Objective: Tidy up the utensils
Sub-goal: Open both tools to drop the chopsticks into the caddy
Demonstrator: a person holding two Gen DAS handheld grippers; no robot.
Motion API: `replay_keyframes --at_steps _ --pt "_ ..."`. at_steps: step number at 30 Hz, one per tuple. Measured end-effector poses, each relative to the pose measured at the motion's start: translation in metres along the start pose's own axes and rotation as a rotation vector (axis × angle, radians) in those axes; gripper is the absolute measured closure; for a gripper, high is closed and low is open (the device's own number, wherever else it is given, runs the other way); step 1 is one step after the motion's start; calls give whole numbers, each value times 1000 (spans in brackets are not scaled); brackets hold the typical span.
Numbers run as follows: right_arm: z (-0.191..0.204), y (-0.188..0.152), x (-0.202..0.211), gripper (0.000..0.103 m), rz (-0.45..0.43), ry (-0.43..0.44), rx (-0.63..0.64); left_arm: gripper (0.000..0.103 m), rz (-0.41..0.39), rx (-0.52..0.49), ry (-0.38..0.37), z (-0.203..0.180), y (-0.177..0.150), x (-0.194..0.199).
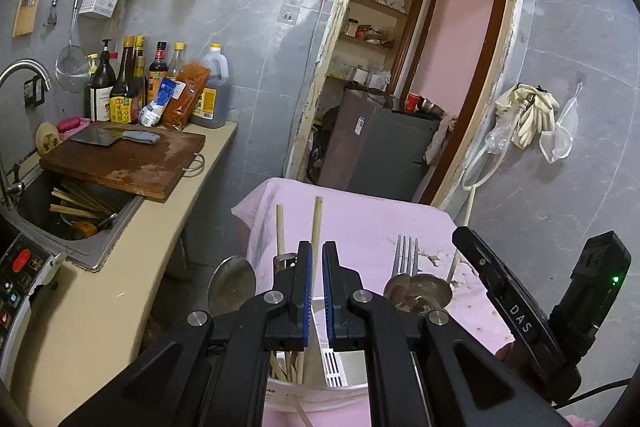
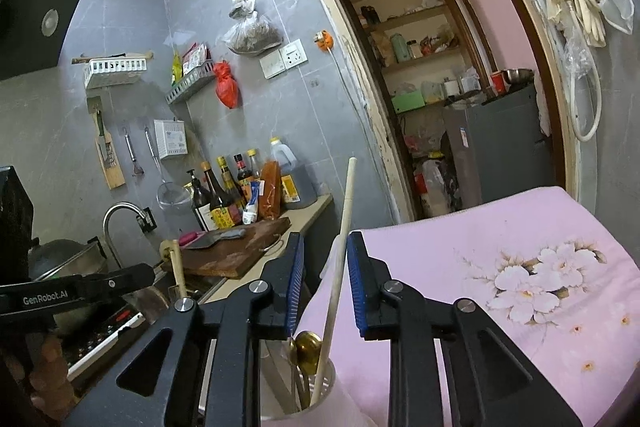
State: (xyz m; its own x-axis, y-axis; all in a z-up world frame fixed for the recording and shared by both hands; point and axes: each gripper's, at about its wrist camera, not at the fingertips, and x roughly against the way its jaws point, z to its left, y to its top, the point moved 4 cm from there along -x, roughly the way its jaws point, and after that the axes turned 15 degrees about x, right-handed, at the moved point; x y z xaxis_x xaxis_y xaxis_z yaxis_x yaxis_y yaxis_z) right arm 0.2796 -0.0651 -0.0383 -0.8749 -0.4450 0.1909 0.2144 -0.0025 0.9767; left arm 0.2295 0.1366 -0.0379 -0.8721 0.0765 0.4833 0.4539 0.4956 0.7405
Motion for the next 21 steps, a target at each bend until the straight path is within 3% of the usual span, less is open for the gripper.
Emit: replay_keyframes --at_steps 16,21 --pt "-3 15 16 58 41 -39 1 87 12 -26 -8 -6 6 10" --pt "-5 21 25 50 53 -72 17 75 4 -27 -31 -10 9 10"
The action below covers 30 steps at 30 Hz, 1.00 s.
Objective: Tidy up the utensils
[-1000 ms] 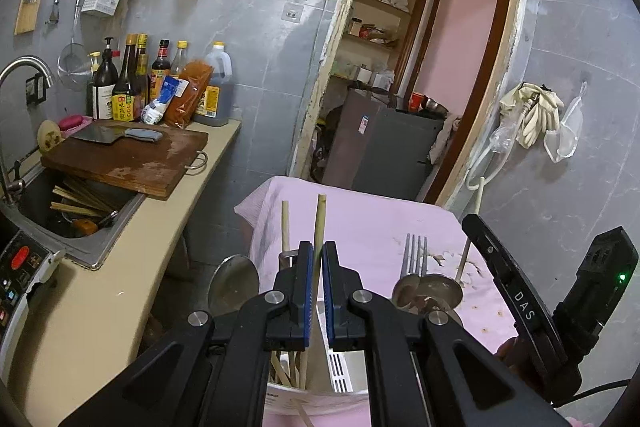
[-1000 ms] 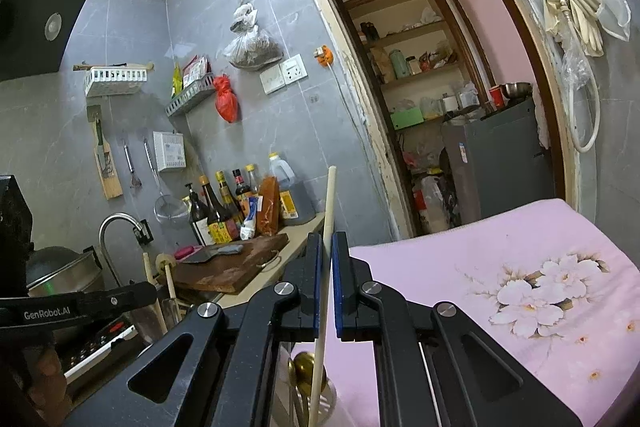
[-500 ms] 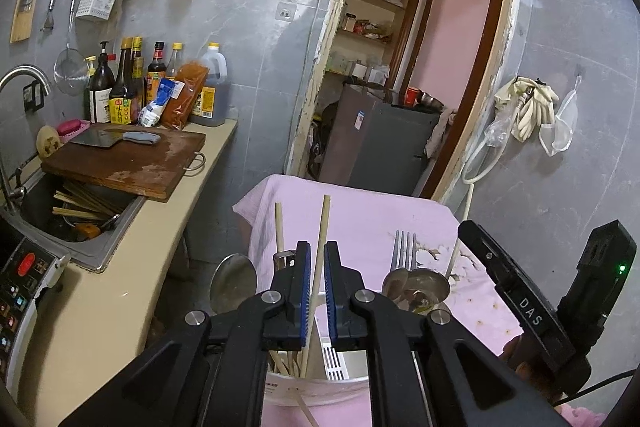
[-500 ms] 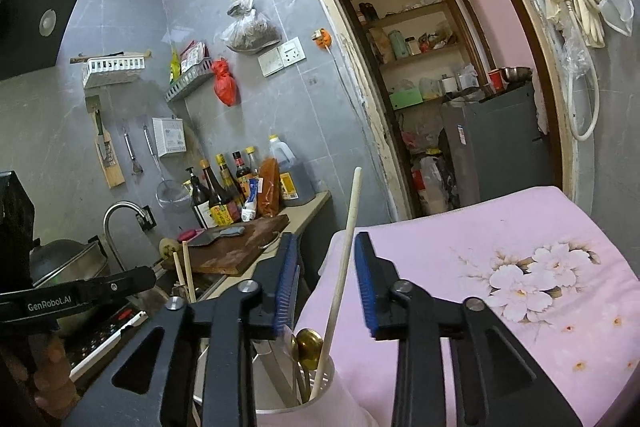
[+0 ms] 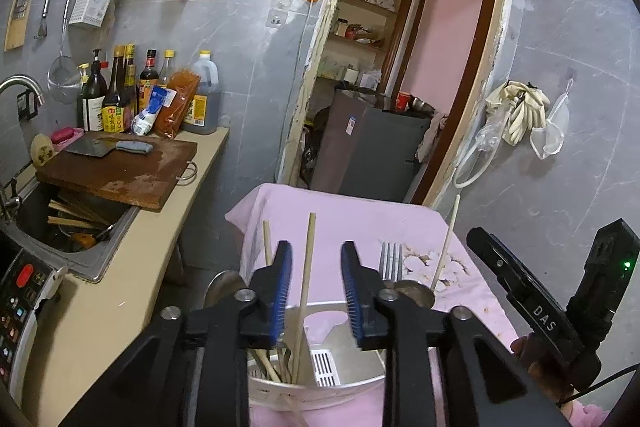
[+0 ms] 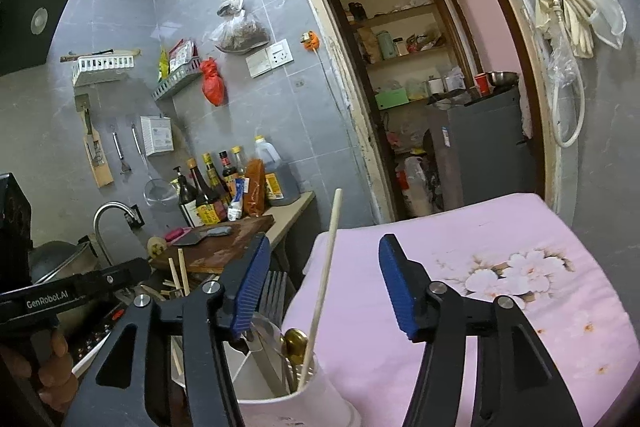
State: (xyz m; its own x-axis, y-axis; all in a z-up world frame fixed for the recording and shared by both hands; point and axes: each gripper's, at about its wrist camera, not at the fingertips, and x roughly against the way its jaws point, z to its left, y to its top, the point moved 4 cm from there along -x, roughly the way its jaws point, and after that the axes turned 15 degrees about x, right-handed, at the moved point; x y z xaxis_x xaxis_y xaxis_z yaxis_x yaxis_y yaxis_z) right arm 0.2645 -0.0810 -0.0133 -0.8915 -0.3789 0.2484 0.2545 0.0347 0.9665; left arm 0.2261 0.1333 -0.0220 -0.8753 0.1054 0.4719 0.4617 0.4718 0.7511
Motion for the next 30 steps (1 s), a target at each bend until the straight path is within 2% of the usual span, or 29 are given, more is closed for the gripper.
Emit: replay_keyframes --at_steps 2,6,12,14,19,22,25,30 --pt "-1 1 3 48 9 -15 6 69 -3 -2 -12 -2 0 0" --pt "-4 3 14 37 25 -50 12 62 -4 -21 -16 -5 0 0" --pt "-12 10 35 26 56 -82 23 37 -23 -46 1 -13 -6 11" --pt "-15 11 45 25 61 -92 24 25 -36 -53 13 -17 -8 17" --pt "-24 14 65 16 60 -100 22 10 -63 -68 35 -28 -17 32" --pt "-29 14 77 16 73 -97 26 6 -82 -59 52 -33 -21 40" --pt "-33 15 91 11 82 -96 38 3 -100 -25 69 -35 -28 51" --pt "-41 12 119 10 92 -103 52 2 -116 15 110 -37 -42 66"
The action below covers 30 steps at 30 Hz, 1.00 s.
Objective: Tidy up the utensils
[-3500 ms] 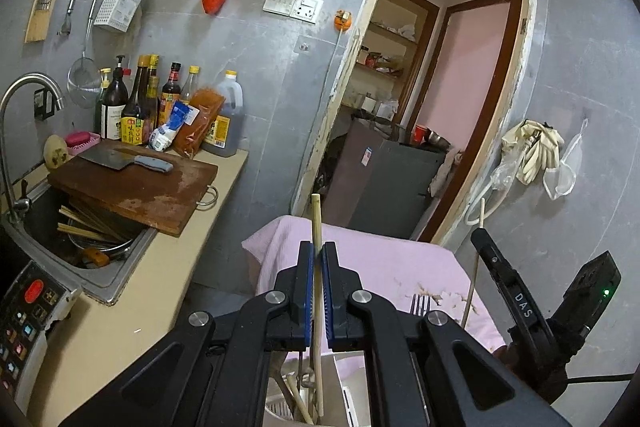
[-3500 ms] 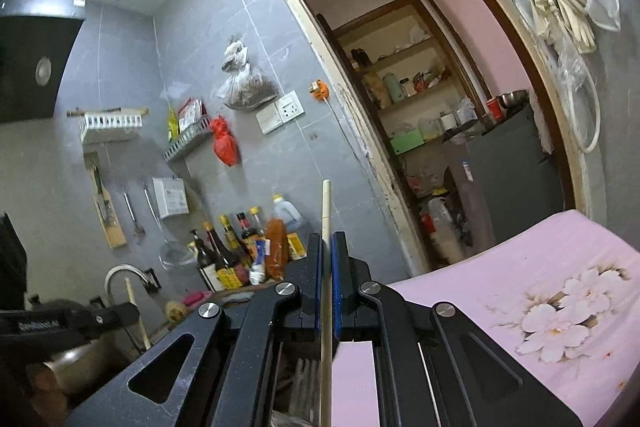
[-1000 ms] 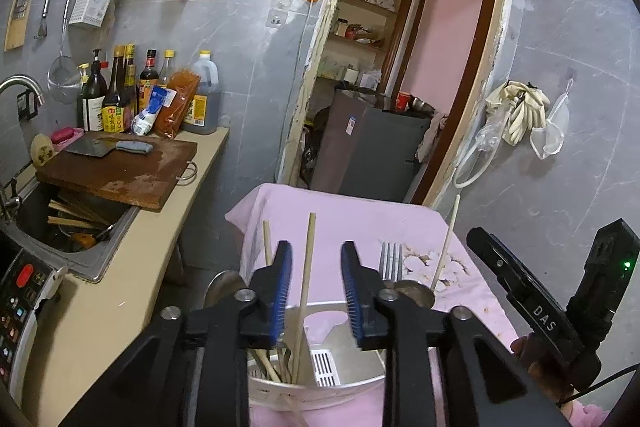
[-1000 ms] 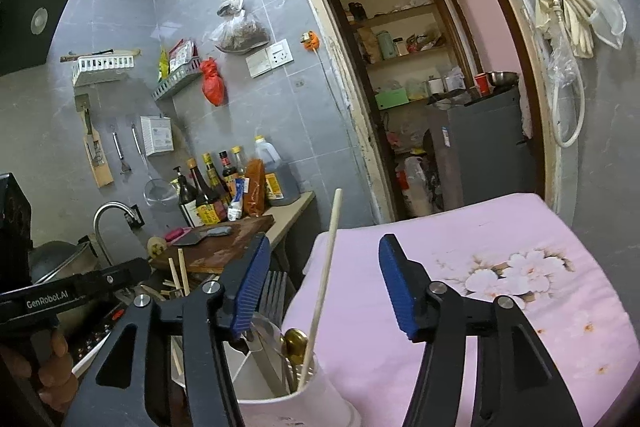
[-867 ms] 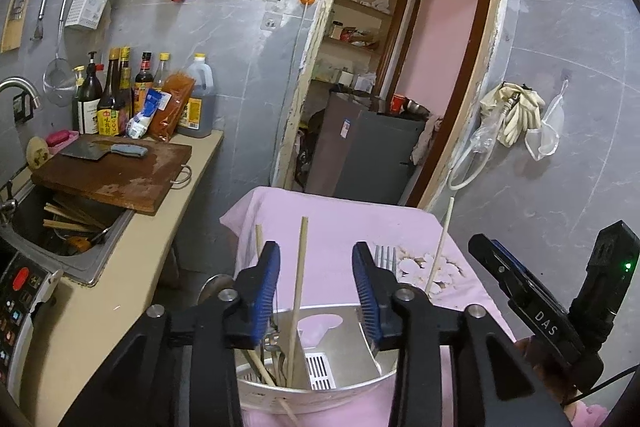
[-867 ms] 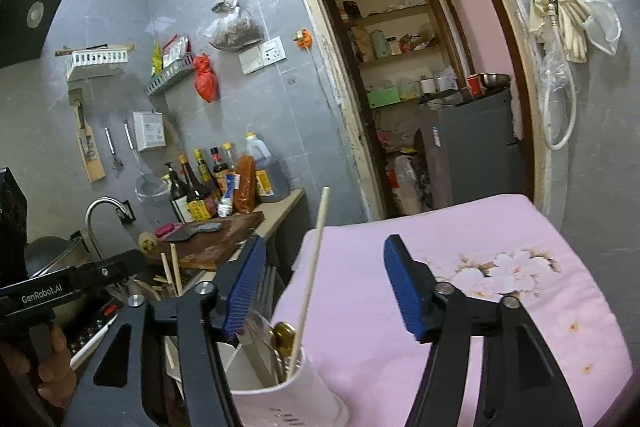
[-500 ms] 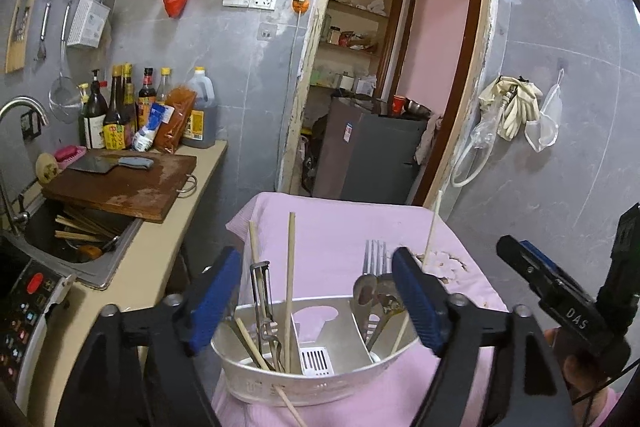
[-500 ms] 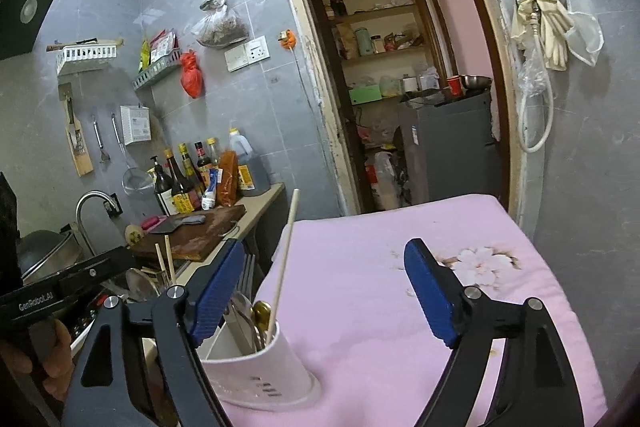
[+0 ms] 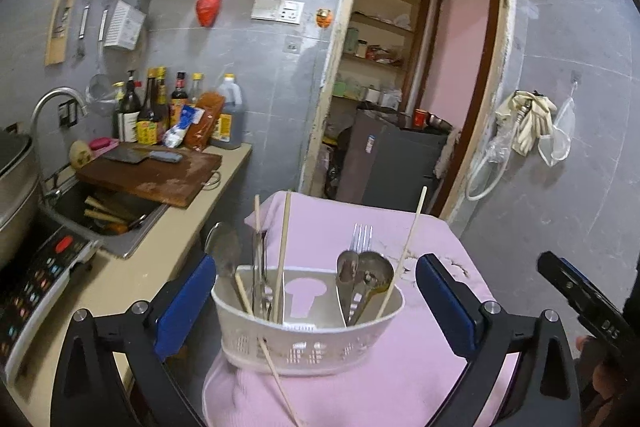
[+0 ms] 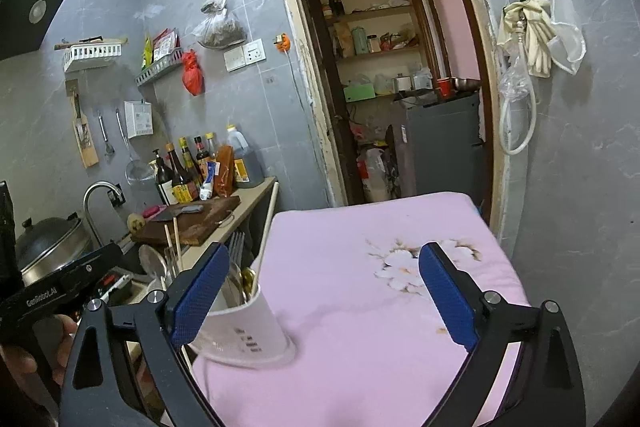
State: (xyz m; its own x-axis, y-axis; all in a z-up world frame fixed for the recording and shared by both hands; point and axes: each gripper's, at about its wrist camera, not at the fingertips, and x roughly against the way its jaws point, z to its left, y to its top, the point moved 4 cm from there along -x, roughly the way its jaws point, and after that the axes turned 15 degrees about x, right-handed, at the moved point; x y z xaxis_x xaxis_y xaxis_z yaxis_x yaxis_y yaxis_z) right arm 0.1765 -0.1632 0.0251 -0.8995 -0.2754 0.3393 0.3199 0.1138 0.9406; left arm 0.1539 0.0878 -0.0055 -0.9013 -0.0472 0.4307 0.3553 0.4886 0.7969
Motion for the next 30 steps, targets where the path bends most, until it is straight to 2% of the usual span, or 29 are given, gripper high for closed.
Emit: replay_keyframes --at_steps 4,6,15,30 --pt "-4 -6 22 8 13 3 15 2 -12 -13 25 -1 -10 16" --pt "-5 -8 33 2 19 3 26 2 -14 -27 32 -3 -15 25" --pt "-9 -18 76 1 30 -14 14 2 -6 -54 6 -13 -33 59" --pt "-10 -36 108 1 26 -36 14 1 3 -50 10 -13 -51 84"
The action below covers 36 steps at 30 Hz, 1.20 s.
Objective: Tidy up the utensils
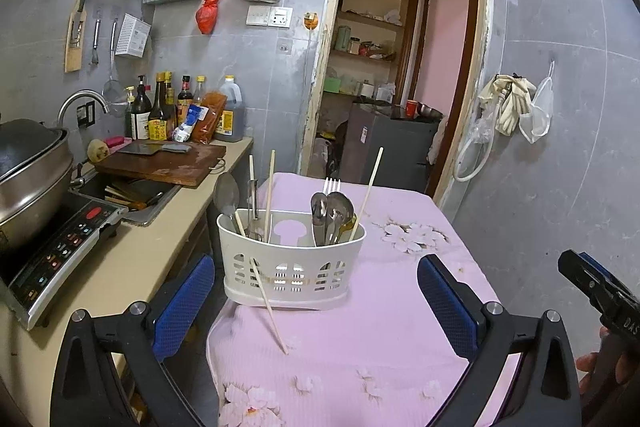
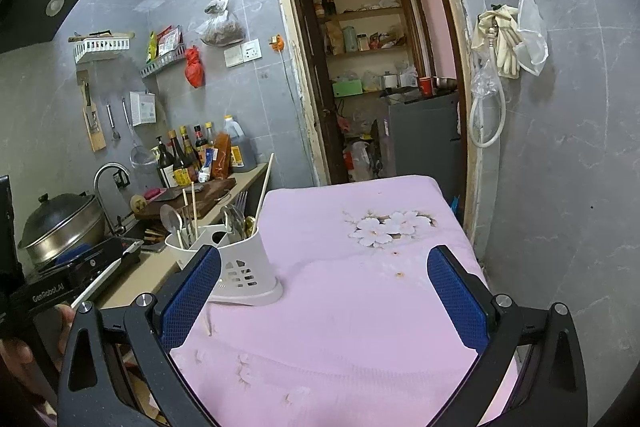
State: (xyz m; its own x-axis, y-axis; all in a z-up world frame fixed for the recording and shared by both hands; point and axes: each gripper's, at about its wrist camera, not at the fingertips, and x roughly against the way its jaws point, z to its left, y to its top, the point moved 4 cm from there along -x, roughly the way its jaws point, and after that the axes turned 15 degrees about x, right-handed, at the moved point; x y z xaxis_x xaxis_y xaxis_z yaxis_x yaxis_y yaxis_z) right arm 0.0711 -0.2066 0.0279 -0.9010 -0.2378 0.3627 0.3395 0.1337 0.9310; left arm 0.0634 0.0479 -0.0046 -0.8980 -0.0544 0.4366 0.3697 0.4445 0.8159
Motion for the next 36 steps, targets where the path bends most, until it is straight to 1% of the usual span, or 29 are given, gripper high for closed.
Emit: replay_keyframes --at_steps 11,22,36 --pt "2 -6 15 1 -9 -28 1 1 -11 -11 5 2 -6 13" --pt "6 -8 23 1 -6 -27 7 1 -21 -30 -3 1 -12 23" --pt "7 -9 23 1 -9 -25 8 1 -29 -22 -4 5 -11 27"
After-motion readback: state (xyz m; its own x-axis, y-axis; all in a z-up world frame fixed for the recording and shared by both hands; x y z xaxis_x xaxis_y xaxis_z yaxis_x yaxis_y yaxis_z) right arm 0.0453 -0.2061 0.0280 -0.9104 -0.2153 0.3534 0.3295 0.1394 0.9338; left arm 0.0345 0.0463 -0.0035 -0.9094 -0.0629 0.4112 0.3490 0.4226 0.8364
